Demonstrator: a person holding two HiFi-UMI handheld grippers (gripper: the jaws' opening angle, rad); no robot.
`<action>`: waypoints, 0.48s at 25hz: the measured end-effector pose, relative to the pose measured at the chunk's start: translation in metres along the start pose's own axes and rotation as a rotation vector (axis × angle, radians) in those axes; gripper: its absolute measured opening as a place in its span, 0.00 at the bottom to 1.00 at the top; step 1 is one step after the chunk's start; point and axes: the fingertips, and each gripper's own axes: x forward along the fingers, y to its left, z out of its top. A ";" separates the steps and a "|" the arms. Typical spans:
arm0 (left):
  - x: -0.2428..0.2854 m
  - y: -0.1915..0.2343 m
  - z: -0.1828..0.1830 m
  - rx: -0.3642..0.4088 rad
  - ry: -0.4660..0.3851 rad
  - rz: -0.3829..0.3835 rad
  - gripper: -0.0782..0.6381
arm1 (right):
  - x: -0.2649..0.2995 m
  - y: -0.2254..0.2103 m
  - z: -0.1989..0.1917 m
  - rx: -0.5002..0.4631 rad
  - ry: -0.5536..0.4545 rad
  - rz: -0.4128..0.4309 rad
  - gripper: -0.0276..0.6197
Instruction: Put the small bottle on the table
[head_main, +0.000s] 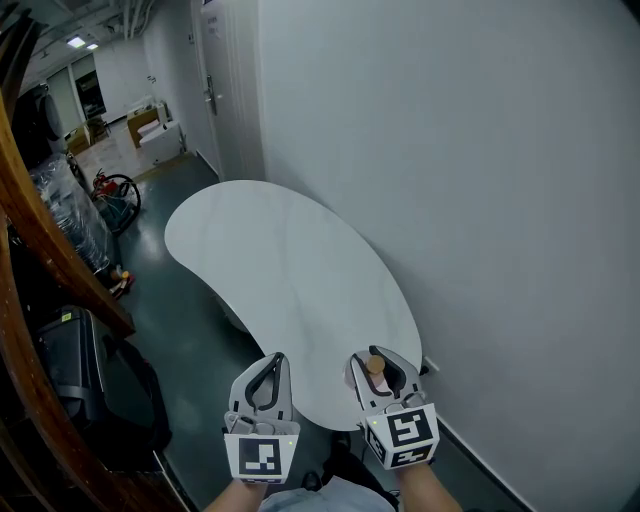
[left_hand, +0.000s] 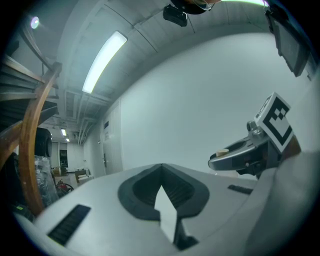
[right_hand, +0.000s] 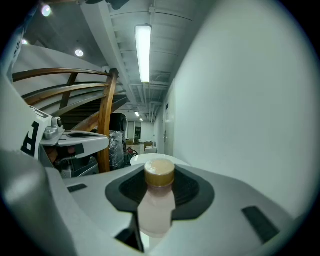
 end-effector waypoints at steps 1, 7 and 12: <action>0.006 0.000 -0.002 0.005 0.007 -0.003 0.11 | 0.005 -0.003 -0.001 0.004 0.003 0.004 0.22; 0.056 0.001 -0.006 0.043 0.037 0.001 0.11 | 0.044 -0.030 0.001 0.016 0.008 0.042 0.22; 0.092 0.008 -0.004 0.032 0.034 0.050 0.11 | 0.080 -0.048 0.011 0.002 0.002 0.094 0.22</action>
